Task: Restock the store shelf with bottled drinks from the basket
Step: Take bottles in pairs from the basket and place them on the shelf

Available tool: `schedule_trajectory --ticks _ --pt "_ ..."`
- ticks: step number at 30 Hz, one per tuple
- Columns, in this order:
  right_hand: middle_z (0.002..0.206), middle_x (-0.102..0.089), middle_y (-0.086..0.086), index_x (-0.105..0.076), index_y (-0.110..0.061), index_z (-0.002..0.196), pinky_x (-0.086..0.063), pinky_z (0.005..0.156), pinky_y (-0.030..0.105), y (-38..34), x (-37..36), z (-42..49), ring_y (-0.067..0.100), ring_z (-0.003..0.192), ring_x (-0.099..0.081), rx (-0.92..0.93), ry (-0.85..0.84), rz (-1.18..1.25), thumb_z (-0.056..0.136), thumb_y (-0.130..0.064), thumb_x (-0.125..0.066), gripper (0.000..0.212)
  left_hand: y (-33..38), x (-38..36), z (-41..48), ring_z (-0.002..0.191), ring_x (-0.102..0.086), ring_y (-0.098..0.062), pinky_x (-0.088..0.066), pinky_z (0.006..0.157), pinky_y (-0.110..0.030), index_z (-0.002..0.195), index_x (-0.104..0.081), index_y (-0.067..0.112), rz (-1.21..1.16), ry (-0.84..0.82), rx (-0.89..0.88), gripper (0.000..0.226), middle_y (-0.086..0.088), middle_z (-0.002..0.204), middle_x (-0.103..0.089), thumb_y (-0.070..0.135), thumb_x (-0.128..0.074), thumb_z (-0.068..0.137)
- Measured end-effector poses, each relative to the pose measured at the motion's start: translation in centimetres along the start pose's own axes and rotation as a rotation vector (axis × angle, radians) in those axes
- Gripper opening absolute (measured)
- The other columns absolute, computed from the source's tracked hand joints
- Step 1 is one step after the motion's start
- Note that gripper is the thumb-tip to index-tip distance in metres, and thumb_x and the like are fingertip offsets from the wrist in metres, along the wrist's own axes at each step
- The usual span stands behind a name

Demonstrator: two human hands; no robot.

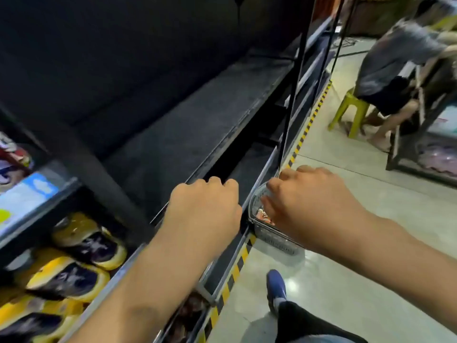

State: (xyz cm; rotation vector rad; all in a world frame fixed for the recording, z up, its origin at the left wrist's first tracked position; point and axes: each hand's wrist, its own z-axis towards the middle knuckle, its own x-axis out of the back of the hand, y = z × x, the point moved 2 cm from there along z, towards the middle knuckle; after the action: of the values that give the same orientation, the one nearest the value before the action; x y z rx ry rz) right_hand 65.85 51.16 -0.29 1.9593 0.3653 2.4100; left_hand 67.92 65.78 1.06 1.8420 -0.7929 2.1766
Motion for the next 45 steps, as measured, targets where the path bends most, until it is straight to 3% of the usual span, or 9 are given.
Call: schedule_trajectory --ticks 4,9,11,15,18,22,32,39,45 --pt "0.100 -0.065 0.002 -0.063 -0.023 0.099 -0.033 0.066 0.034 7.3 -4.9 0.0 0.030 0.090 -0.062 -0.114 -0.214 0.033 0.096 -0.041 -0.037 0.032 5.3 -4.7 7.9 0.060 -0.034 -0.019 -0.026 0.055 -0.029 0.086 -0.030 0.017 -0.050 -0.099 -0.106 0.015 0.002 0.072 -0.032 0.023 -0.036 0.099" --pt "0.119 -0.063 0.004 -0.057 -0.024 0.119 -0.044 0.082 0.036 16.7 -12.0 2.9 0.029 0.106 -0.061 -0.274 -0.420 0.096 0.094 -0.047 -0.044 0.036 12.1 -11.7 19.9 0.089 -0.061 -0.029 -0.033 0.065 -0.033 0.106 -0.048 0.017 -0.149 -0.358 -0.219 0.013 -0.005 0.104 -0.062 0.022 -0.037 0.100" --pt "0.121 -0.062 0.005 -0.054 -0.021 0.123 -0.045 0.087 0.037 20.4 -15.1 4.5 0.029 0.110 -0.059 -0.329 -0.459 0.139 0.096 -0.044 -0.044 0.037 15.0 -14.8 24.3 0.098 -0.063 -0.030 -0.035 0.070 -0.033 0.110 -0.050 0.018 -0.184 -0.511 -0.247 0.016 -0.005 0.111 -0.063 0.021 -0.038 0.099" --pt "0.119 -0.062 0.004 -0.058 -0.023 0.122 -0.044 0.087 0.037 26.1 -21.3 7.4 0.030 0.111 -0.059 -0.443 -0.574 0.225 0.096 -0.039 -0.046 0.032 19.4 -19.7 32.0 0.082 -0.068 -0.026 -0.041 0.065 -0.029 0.099 -0.062 0.017 -0.168 -0.470 -0.359 0.015 -0.007 0.092 -0.069 0.021 -0.065 0.085" --pt "0.098 -0.069 0.002 -0.068 -0.026 0.101 -0.048 0.080 0.034 29.5 -25.8 9.4 0.028 0.093 -0.066 -0.540 -0.635 0.241 0.087 -0.039 -0.063 0.020 22.1 -23.8 36.5 0.105 -0.062 -0.028 -0.043 0.078 -0.035 0.118 -0.053 0.018 -0.173 -0.633 -0.411 0.023 -0.007 0.116 -0.064 0.021 -0.042 0.097" --pt "0.112 -0.065 0.002 -0.062 -0.022 0.116 -0.045 0.084 0.035 31.7 -33.1 11.3 0.028 0.106 -0.062 -0.559 -0.776 0.346 0.094 -0.036 -0.051 0.028 25.1 -29.9 41.5 0.109 -0.061 -0.029 -0.040 0.077 -0.037 0.121 -0.052 0.017 -0.159 -0.669 -0.481 0.027 -0.006 0.122 -0.062 0.024 -0.039 0.099" --pt "0.120 -0.061 0.005 -0.056 -0.019 0.126 -0.047 0.083 0.035 31.2 -61.9 15.1 0.026 0.110 -0.059 -0.548 -1.126 0.336 0.087 -0.027 -0.064 0.041 30.5 -55.4 51.1 0.109 -0.058 -0.029 -0.037 0.074 -0.037 0.121 -0.055 0.018 -0.063 -0.804 -0.542 0.027 -0.006 0.120 -0.061 0.024 -0.042 0.098" --pt "0.140 -0.045 0.013 -0.038 -0.013 0.143 -0.045 0.098 0.044 28.3 -87.0 13.7 0.031 0.129 -0.043 -0.686 -1.210 0.401 0.086 -0.023 -0.069 0.066 32.9 -78.1 52.9 0.107 -0.063 -0.027 -0.042 0.070 -0.034 0.125 -0.054 0.014 -0.048 -0.852 -0.348 0.033 -0.007 0.117 -0.066 0.028 -0.051 0.095" --pt "0.141 -0.046 0.019 -0.028 -0.010 0.145 -0.046 0.103 0.051 25.2 -105.5 6.8 0.038 0.124 -0.051 -1.582 -1.025 0.979 0.083 -0.049 -0.063 0.082 34.7 -93.7 51.5 0.116 -0.056 -0.034 -0.048 0.085 -0.041 0.133 -0.046 0.006 -0.295 -0.950 0.213 0.059 -0.015 0.129 -0.054 0.049 -0.055 0.093"
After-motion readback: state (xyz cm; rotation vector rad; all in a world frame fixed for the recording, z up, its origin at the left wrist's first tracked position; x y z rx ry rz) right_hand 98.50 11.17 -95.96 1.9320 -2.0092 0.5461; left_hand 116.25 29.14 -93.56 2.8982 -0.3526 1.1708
